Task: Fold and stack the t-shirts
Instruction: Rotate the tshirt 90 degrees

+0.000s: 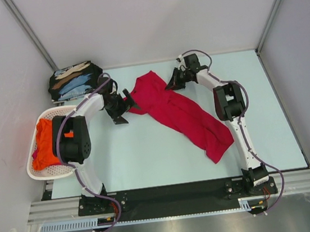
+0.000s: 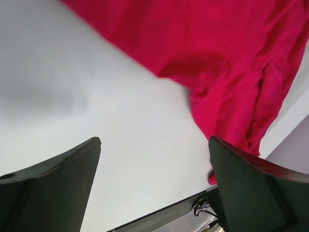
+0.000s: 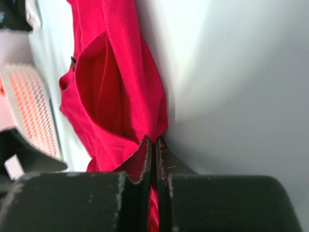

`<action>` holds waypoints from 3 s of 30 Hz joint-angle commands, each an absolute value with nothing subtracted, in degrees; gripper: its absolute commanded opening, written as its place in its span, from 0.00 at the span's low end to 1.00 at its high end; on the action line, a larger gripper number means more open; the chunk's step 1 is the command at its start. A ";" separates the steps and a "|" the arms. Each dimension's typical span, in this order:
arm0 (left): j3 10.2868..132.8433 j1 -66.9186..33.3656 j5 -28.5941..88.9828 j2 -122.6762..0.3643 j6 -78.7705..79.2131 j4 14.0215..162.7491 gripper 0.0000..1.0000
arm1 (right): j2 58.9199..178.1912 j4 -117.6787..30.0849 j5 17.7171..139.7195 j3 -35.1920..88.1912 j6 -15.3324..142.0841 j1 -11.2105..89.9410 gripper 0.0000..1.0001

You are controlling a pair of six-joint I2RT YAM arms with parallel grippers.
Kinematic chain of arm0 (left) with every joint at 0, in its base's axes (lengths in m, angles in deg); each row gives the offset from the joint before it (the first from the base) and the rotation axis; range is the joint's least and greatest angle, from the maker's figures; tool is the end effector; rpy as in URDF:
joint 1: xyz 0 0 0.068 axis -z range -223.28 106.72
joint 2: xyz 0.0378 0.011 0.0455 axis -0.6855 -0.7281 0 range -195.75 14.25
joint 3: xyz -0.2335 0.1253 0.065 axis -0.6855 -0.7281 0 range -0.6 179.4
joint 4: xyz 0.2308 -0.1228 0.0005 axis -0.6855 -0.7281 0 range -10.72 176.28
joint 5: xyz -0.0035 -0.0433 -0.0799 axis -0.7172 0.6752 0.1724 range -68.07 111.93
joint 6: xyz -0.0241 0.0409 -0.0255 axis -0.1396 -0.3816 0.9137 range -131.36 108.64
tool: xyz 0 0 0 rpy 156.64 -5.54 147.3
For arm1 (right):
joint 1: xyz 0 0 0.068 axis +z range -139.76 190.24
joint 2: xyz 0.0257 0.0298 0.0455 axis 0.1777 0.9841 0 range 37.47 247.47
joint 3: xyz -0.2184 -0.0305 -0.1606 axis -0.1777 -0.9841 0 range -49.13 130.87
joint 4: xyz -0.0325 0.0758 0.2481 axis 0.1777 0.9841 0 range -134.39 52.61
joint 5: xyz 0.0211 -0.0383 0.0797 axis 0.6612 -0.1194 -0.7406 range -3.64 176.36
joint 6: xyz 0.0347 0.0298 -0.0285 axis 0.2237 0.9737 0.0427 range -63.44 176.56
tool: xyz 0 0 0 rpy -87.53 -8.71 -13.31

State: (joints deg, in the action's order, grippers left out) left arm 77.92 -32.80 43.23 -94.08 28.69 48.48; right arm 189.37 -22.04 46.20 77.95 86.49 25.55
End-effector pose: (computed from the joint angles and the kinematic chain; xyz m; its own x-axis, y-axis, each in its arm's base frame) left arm 0.3774 -0.0830 0.1954 -0.8925 -0.4447 -0.0756 -0.3512 0.7902 -0.5022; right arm 0.5429 0.1724 0.1154 -0.9246 0.1422 -0.3533 -0.1886 0.6351 0.7491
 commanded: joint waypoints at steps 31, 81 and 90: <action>97.30 -12.18 65.00 -112.03 33.64 57.89 1.00 | 147.27 -1.96 64.56 46.51 81.79 1.81 0.84; 64.20 8.76 57.44 -105.30 41.11 53.15 0.00 | 127.65 1.84 56.30 27.86 81.35 -10.42 0.81; 60.12 7.00 52.61 -100.98 33.91 47.53 0.10 | 128.44 1.66 56.04 27.33 81.26 -8.05 0.81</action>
